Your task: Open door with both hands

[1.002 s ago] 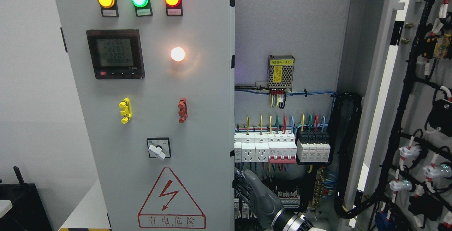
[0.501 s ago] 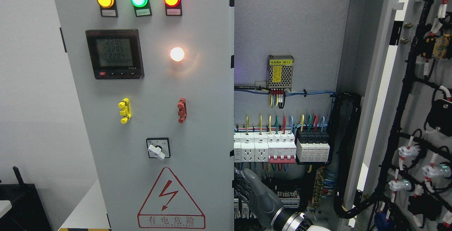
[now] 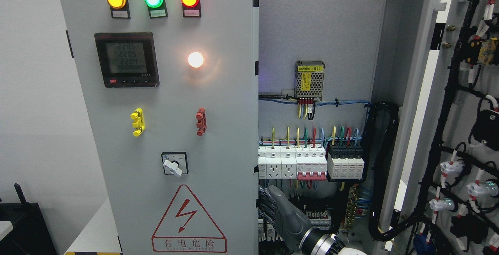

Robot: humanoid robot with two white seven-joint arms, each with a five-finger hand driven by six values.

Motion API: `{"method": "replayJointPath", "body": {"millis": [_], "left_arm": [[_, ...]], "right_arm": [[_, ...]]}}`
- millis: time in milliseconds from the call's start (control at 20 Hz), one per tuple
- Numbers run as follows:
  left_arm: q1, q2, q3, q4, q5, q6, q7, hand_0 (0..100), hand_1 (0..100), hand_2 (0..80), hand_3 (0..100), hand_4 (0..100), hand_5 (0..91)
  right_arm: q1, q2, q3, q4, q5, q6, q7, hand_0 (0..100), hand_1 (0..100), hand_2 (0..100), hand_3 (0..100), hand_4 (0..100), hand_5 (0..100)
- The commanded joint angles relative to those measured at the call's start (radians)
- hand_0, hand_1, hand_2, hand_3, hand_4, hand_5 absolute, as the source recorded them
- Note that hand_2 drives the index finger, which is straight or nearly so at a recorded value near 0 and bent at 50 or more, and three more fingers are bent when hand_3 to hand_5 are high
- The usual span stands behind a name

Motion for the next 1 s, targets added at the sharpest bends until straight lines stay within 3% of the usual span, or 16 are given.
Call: {"method": "replayJointPath", "body": {"millis": [0, 501, 651, 952], "left_arm": [[0.0, 0.0, 0.021, 0.0, 0.0, 0.001, 0.001, 0, 0, 0.0, 0, 3, 0.0], [0.0, 0.0, 0.02, 0.0, 0.0, 0.001, 0.0, 0, 0, 0.0, 0, 3, 0.0], [0.0, 0.0, 0.02, 0.0, 0.0, 0.001, 0.0, 0, 0, 0.0, 0, 3, 0.0], [0.0, 0.0, 0.02, 0.0, 0.0, 0.001, 0.0, 0, 0, 0.0, 0, 3, 0.0]], "right_arm": [[0.0, 0.003, -0.004, 0.001, 0.0, 0.001, 0.015, 11, 0, 0, 0, 0, 0], [0.004, 0.006, -0.004, -0.005, 0.0, 0.007, 0.02, 11, 0, 0, 0, 0, 0], [0.009, 0.008, -0.004, -0.022, -0.017, 0.007, 0.062, 11, 0, 0, 0, 0, 0], [0.027, 0.006, -0.003, -0.051, -0.028, 0.007, 0.104, 11, 0, 0, 0, 0, 0]]}}
